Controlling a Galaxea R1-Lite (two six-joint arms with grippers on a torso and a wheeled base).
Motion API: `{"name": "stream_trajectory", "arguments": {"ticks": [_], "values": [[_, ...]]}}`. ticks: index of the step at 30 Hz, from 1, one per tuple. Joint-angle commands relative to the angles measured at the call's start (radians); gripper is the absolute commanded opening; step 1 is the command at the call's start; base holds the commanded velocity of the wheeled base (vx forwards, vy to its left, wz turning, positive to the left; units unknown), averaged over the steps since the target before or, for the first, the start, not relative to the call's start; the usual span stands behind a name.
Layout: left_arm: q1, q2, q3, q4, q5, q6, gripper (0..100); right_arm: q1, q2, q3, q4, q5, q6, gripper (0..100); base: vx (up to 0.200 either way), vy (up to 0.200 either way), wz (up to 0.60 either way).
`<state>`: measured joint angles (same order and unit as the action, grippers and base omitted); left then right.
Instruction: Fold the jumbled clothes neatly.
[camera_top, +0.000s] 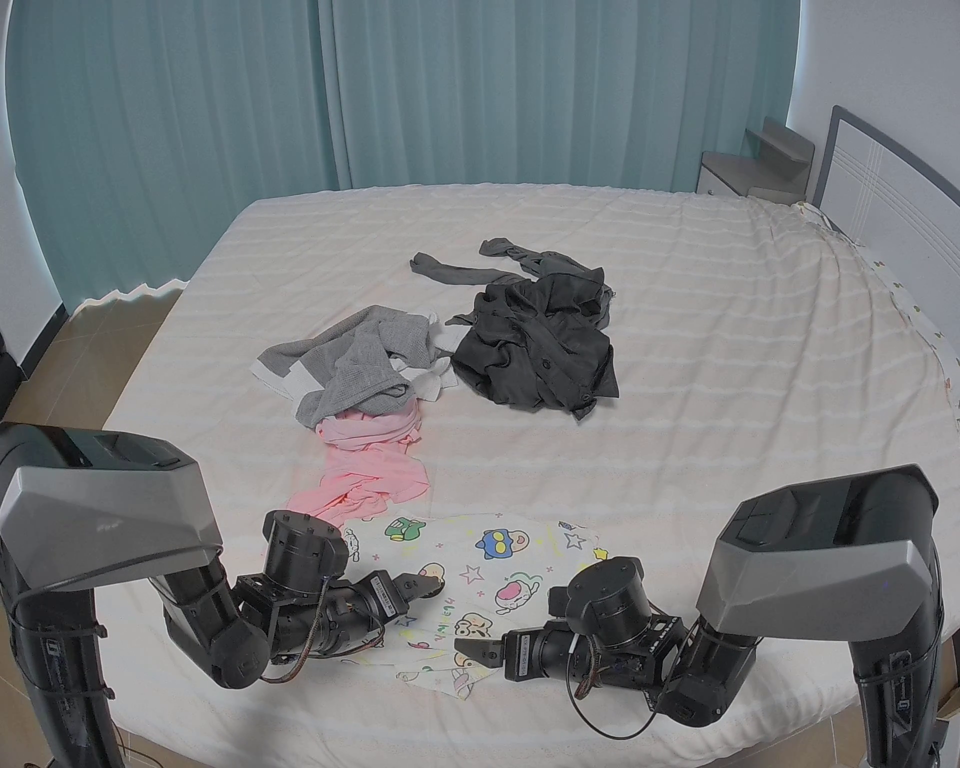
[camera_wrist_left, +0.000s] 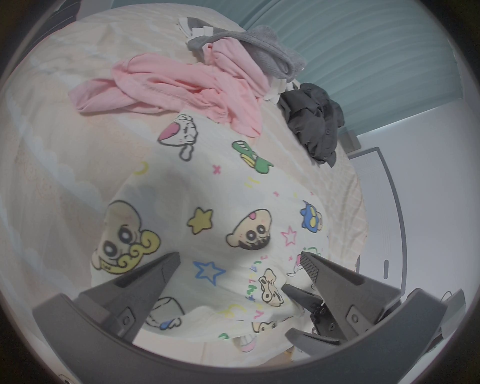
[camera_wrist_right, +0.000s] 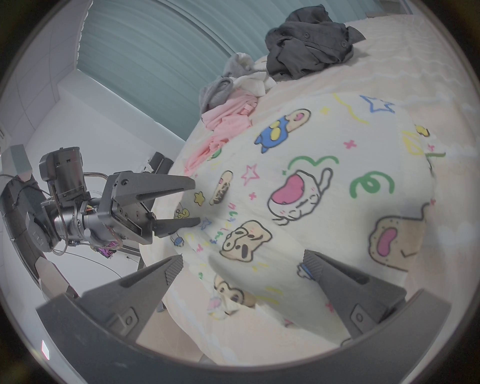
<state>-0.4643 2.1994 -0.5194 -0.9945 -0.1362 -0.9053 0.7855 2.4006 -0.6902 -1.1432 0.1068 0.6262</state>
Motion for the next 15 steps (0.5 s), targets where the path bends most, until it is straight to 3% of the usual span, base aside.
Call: {"name": "stream_trajectory", "arguments": {"ticks": [1, 4, 11, 15], "values": [[0.018, 0.02, 0.01, 0.017, -0.002, 0.002, 100, -0.008, 0.006, 0.018, 0.005, -0.002, 0.0, 100, 0.0, 0.0, 0.0], [0.022, 0.003, 0.01, 0.08, -0.003, 0.002, 100, -0.015, -0.011, 0.023, 0.013, -0.016, 0.0, 100, 0.0, 0.0, 0.0], [0.027, -0.099, 0.038, 0.088, -0.008, 0.0, 100, -0.019, -0.101, 0.072, 0.014, -0.018, 0.0, 100, 0.0, 0.0, 0.0], [0.033, -0.265, 0.11, 0.088, -0.008, -0.001, 100, -0.031, -0.27, 0.192, 0.01, -0.024, 0.001, 100, 0.0, 0.0, 0.0]]}}
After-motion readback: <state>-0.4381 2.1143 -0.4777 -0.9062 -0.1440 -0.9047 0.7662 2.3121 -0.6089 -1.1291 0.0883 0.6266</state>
